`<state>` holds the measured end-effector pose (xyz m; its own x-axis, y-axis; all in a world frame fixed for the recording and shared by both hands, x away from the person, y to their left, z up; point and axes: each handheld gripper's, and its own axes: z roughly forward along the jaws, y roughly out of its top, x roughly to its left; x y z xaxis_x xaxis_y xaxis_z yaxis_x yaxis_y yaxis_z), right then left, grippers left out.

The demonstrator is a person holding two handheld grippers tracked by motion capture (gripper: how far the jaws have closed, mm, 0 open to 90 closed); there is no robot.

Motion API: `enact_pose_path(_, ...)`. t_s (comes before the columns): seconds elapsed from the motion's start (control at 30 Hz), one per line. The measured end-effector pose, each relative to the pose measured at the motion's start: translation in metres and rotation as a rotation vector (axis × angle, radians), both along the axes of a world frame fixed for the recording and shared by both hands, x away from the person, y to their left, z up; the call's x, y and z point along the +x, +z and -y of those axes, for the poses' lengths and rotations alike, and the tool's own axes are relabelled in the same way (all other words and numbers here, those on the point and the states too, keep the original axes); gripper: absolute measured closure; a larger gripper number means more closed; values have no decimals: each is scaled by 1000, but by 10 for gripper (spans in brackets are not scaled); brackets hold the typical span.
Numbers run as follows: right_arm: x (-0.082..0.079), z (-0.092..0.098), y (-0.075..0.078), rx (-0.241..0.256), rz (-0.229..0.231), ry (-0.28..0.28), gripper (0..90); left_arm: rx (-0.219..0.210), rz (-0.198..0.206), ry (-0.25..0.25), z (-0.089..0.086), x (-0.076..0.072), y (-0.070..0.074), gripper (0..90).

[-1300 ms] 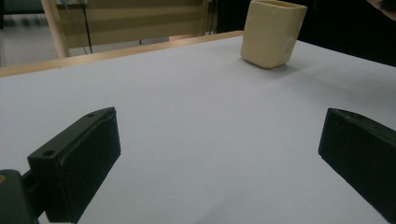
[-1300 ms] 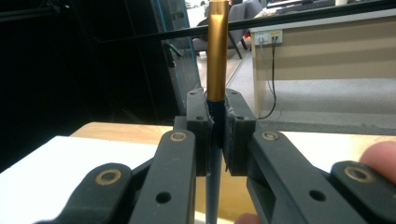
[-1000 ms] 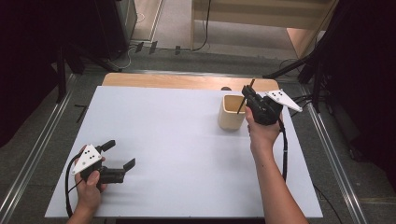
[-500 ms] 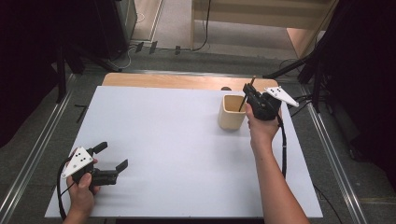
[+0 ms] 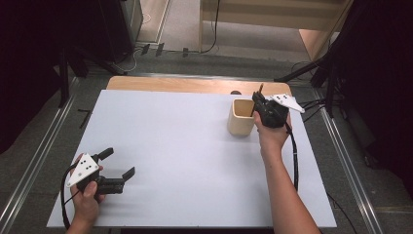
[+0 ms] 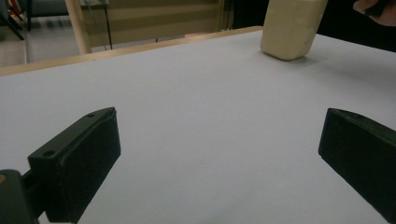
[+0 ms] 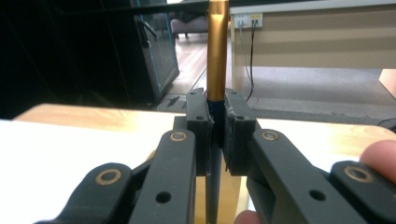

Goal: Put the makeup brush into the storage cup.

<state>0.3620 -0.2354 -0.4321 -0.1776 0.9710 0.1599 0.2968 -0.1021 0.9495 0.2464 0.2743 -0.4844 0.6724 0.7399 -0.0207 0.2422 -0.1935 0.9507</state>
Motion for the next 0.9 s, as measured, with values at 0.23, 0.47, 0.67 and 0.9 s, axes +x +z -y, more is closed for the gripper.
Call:
enact_pose_path(0.23, -3, 2, -17, -5, -38, 0, 841, -3, 1, -23, 6, -3, 1, 0)
enact_pose_path(0.47, -5, -3, -30, -30, -66, 17, 840, -5, -5, -27, 7, -3, 1, 0)
enact_pose_path(0.67, -8, -8, -34, -40, -48, 45, 753, -9, -9, -29, 6, -3, 1, 0)
enact_pose_path(0.9, -19, -8, -25, -38, -22, 63, 124, -8, -10, -30, 7, -3, 1, 0)
